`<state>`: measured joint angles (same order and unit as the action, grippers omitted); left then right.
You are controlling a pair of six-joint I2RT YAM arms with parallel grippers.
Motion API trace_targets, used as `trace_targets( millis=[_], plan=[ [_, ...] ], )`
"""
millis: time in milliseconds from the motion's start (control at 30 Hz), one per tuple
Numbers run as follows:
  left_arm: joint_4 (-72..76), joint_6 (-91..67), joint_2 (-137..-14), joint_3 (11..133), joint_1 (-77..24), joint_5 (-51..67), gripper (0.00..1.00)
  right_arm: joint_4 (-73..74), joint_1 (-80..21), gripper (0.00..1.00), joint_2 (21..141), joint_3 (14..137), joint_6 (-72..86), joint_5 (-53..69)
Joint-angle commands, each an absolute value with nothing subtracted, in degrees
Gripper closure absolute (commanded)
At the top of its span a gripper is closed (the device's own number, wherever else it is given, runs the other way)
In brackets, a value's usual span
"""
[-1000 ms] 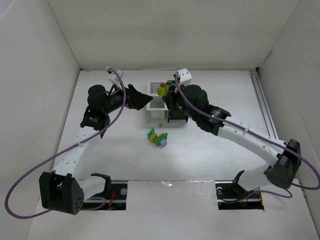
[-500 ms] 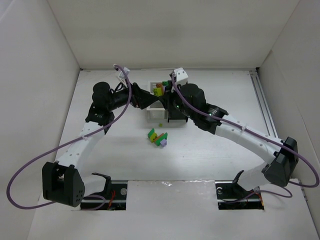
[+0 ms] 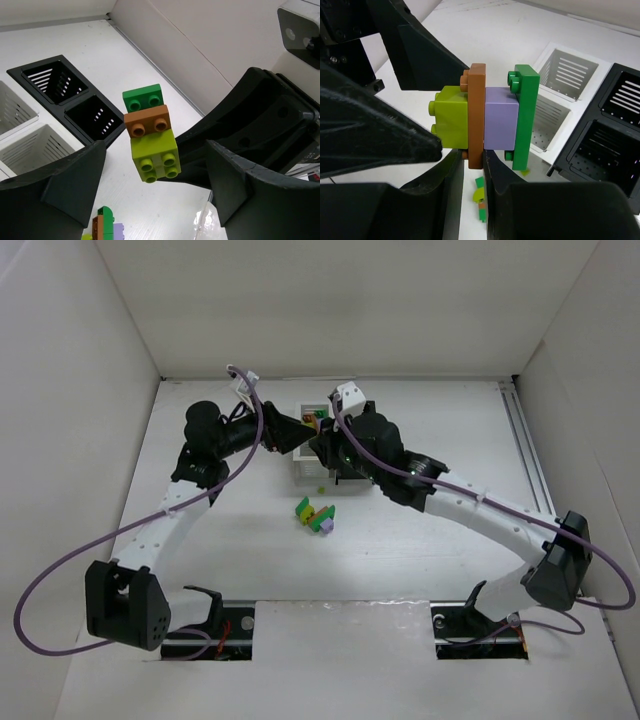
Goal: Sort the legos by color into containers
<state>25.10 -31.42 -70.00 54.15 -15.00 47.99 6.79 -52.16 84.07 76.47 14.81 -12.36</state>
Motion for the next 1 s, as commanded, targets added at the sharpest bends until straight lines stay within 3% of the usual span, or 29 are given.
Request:
trace_targets(
  millis=[0, 167, 200, 367, 967],
  plan=[
    [28.6, -31.7, -69.8, 55.6, -15.1, 48.3, 0.25, 3.3, -53.1, 1.00, 84.1, 79.7, 14.5, -14.4],
    [28.6, -31.7, -70.4, 55.5, -15.1, 49.7, 0.48, 2.8, -53.1, 1.00, 84.1, 80.2, 14.0, -18.1],
    [28.6, -31.7, -70.4, 55.5, -15.1, 49.7, 0.62, 2.8, -53.1, 1.00, 84.1, 80.2, 14.0, -18.7],
    [28.6, -31.7, -70.4, 54.9, -15.6, 47.7, 1.00, 2.3, -53.1, 1.00, 84.1, 79.7, 14.0, -21.6],
    [23.6, -30.9, -62.5, 48.2, -12.7, 47.8, 1.00, 2.8, -45.4, 1.00, 77.6, 73.0, 12.8, -25.0]
  ],
)
